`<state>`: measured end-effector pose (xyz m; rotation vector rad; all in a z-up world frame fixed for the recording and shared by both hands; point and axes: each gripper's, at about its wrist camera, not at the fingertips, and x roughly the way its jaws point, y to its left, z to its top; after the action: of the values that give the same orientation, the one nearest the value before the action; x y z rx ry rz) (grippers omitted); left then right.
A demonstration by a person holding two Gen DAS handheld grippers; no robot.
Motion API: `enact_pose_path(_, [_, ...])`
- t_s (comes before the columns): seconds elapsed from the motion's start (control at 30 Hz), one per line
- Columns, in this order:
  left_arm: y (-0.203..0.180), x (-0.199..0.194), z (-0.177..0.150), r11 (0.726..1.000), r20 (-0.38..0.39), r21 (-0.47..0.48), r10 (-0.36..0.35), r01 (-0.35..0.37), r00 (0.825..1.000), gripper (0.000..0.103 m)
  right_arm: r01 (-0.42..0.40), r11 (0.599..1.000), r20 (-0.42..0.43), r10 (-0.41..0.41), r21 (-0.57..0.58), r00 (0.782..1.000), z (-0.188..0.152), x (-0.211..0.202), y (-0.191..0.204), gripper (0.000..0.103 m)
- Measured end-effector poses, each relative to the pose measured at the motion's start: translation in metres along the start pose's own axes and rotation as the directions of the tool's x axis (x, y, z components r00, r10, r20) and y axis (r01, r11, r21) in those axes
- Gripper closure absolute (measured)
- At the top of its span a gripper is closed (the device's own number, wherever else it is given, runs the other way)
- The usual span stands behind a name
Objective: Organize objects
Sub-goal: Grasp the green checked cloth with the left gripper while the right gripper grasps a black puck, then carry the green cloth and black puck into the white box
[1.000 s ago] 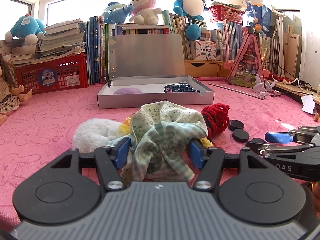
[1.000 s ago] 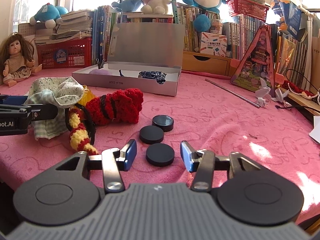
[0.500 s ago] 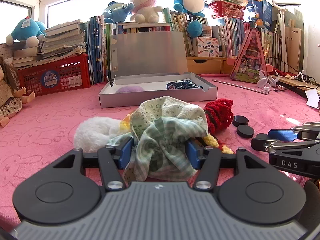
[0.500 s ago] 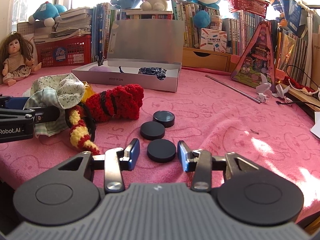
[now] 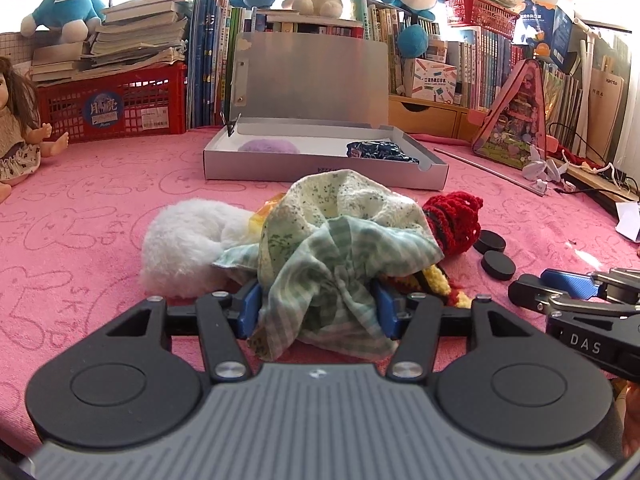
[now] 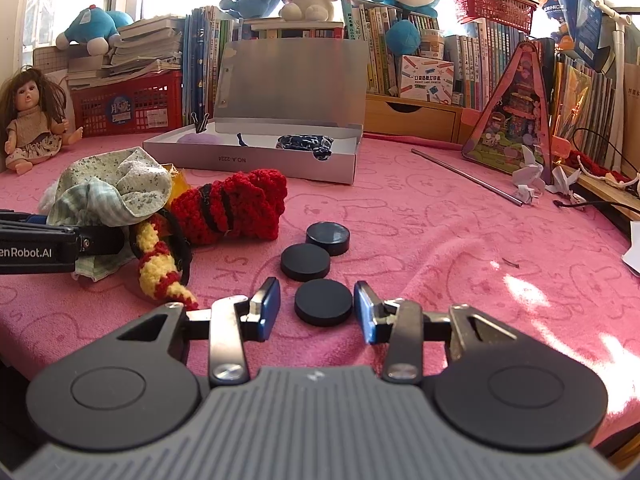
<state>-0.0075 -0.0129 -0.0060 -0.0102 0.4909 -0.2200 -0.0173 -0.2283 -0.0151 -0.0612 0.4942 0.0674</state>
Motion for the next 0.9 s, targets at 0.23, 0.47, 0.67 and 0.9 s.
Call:
enact_pose_path(0.23, [-0.008, -0.011, 0.0, 0.998, 0.031, 0.056, -0.008, 0.006, 0.999, 0.056, 0.014, 1.0, -0.001, -0.014, -0.006, 1.0, 0.001, 0.0, 0.0, 0.063])
enact_pose_path(0.47, [-0.007, -0.019, 0.003, 0.999, 0.057, 0.046, -0.007, 0.004, 0.998, 0.064, -0.001, 1.0, 0.003, 0.001, -0.02, 1.0, 0.0, -0.003, 0.003, 0.067])
enact_pose_path(0.67, [-0.006, -0.03, 0.009, 0.999, 0.098, 0.052, -0.017, 0.012, 0.995, 0.065, 0.001, 1.0, 0.021, 0.0, -0.023, 1.0, 0.006, -0.005, 0.003, 0.067])
enact_pose_path(0.9, [-0.006, -0.035, 0.019, 0.999, 0.12, 0.052, -0.021, 0.015, 0.993, 0.065, 0.004, 1.0, 0.025, -0.004, -0.015, 1.0, 0.015, -0.004, 0.0, 0.067])
